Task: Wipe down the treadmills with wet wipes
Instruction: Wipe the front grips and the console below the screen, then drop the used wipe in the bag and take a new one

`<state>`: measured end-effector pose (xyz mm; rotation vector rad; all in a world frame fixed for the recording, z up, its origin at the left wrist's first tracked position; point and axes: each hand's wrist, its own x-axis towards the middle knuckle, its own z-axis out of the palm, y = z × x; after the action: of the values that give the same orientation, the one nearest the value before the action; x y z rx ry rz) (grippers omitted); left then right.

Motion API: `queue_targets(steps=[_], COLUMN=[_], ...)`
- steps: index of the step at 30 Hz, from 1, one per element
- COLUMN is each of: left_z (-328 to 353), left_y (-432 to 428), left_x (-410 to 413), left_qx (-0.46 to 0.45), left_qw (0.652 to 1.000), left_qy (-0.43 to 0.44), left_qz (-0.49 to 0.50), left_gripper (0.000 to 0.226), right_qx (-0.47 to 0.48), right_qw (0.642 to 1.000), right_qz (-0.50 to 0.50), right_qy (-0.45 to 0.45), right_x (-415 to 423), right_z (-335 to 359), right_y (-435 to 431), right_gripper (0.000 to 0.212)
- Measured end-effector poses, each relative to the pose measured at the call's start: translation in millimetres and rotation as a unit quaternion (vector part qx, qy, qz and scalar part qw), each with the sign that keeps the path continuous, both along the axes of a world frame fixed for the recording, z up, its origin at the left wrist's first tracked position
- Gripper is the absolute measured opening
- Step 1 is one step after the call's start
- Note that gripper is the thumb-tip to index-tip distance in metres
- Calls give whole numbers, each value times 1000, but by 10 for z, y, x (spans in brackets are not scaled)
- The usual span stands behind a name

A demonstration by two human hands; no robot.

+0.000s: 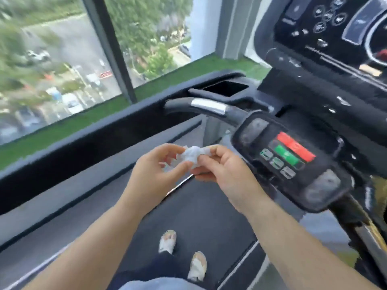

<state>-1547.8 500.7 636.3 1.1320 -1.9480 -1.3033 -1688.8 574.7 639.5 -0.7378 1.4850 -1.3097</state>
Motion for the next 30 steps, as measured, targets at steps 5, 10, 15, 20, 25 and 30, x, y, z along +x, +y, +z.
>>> queue_targets(steps=[5, 10, 15, 20, 25, 30], left_z=[-229, -425, -585, -770, -976, -1231], left_y=[175, 580, 1137, 1784, 2295, 2506], left_x=[1259, 2376, 3571, 4590, 5420, 6104], left_qx=[53, 131, 180, 201, 198, 210], left_qw=[977, 910, 841, 754, 653, 563], left_qy=[-22, 24, 55, 94, 126, 168], left_qz=[207, 393, 508, 618, 720, 782], left_gripper=[17, 25, 13, 8, 9, 15], right_qx=[51, 69, 79, 78, 77, 79], right_qw=[973, 918, 842, 762, 672, 598], right_qz=[223, 379, 522, 633, 724, 779], right_qy=[31, 89, 110, 109, 136, 170], right_x=[1059, 2270, 3696, 5042, 6164, 7144], right_z=[-269, -496, -669, -853, -1048, -1255], right_y=[-446, -639, -565, -240, 68, 176], right_gripper=[14, 12, 14, 14, 12, 9])
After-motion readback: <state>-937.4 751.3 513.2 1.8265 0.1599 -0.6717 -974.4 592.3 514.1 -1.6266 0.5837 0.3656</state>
